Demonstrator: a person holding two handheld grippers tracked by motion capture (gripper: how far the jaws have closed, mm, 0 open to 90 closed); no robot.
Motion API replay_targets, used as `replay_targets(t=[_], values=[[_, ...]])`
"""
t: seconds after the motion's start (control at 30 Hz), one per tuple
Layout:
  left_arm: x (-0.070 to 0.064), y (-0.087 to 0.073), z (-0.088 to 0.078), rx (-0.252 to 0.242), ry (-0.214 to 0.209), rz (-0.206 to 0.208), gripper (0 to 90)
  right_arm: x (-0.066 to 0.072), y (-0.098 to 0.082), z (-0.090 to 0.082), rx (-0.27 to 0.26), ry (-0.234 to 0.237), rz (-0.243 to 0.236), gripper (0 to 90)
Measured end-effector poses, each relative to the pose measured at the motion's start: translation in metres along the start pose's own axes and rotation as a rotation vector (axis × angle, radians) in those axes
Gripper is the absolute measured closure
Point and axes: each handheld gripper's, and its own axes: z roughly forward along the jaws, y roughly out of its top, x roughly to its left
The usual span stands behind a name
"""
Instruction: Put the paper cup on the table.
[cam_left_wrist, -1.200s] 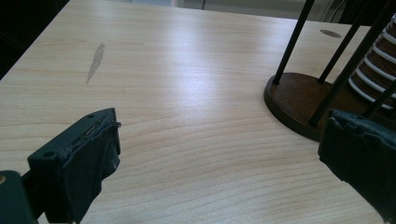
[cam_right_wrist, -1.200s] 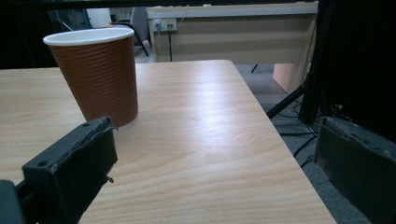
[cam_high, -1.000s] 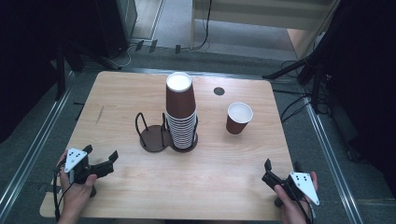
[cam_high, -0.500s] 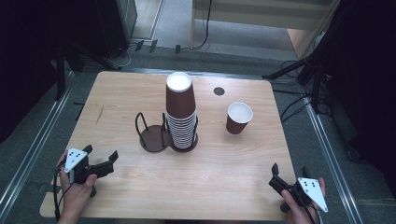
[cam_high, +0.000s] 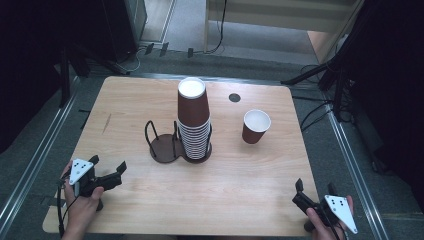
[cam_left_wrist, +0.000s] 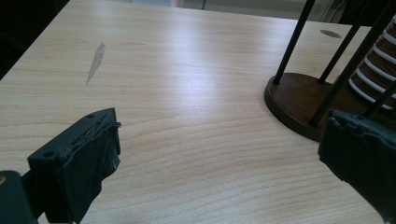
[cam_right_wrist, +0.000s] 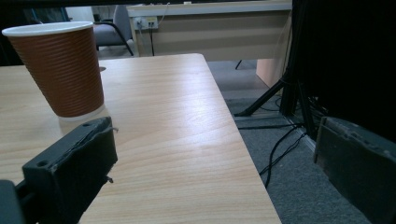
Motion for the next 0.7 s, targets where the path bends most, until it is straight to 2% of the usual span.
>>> replay_targets(t=[0.1, 0.27, 0.37, 0.6, 0.7], values=[[-0.001, 0.0, 0.001, -0.003, 0.003, 0.001, 0.0, -0.001, 0.0, -0.001, -0.007, -0.006, 0.005, 0.0], [-0.001, -0.001, -0.001, -0.01, 0.019, 0.013, 0.0, 0.005, -0.002, -0.003, -0.029, -0.009, -0.094, 0.0], [-0.001, -0.002, -0.002, -0.017, 0.031, 0.011, 0.0, 0.008, -0.003, -0.004, -0.03, -0.004, -0.126, 0.0], [-0.005, -0.003, -0.003, -0.004, 0.021, 0.032, 0.0, 0.01, -0.003, -0.005, -0.033, -0.01, -0.148, 0.0], [-0.004, -0.003, -0.002, 0.0, 0.007, 0.028, 0.0, 0.012, -0.003, -0.006, -0.033, -0.015, -0.151, 0.0]])
